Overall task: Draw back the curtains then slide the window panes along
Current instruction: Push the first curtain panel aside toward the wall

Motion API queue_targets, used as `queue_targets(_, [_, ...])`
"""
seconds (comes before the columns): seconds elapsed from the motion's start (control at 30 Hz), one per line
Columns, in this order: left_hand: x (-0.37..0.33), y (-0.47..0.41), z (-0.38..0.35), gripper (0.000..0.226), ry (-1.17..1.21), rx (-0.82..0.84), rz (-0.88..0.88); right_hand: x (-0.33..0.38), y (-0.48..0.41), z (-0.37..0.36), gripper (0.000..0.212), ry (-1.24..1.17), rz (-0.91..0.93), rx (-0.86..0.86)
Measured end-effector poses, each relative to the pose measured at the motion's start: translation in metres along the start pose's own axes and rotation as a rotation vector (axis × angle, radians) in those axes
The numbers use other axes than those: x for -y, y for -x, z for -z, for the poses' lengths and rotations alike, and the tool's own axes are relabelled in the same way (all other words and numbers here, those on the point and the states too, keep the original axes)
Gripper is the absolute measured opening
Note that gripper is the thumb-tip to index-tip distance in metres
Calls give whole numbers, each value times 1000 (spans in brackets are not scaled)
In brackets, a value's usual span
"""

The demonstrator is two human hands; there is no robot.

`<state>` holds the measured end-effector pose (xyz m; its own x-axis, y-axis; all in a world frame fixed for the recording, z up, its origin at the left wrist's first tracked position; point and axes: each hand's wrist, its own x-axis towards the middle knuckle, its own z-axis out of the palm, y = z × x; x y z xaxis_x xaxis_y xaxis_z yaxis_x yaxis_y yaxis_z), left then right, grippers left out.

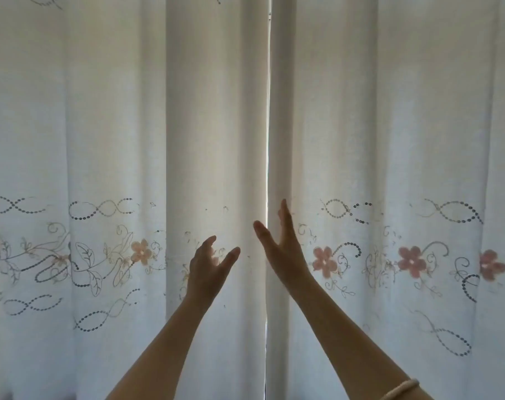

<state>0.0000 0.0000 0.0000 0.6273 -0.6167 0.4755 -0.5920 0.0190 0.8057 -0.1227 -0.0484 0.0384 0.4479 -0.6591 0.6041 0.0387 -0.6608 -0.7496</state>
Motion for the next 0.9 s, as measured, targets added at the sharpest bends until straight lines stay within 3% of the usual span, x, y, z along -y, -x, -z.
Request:
queue_targets(0.17, [15, -6, -2, 72, -222, -166, -116, -2, -10, -31, 83, 190, 162, 2])
queue_targets(0.27, [23, -9, -2, 84, -357, -238, -174, -10, -22, -41, 109, 371, 187, -15])
queue_targets(0.4, [25, -14, 1, 110, -479, -358, -287, -11, -47, -51, 107, 559, 235, -50])
queue_targets(0.47, [24, -21, 2, 108, -542, -408, -328, -12, -64, -55, 108, 620, 236, -77])
queue_targets(0.63, [28, -39, -3, 89, -688, -450, -310, -17, -102, -63, 99, 597, 237, -112])
queue_targets(0.9, [44, -83, -24, 100, -787, -530, -239, -29, -159, -92, 105, 354, 419, 90])
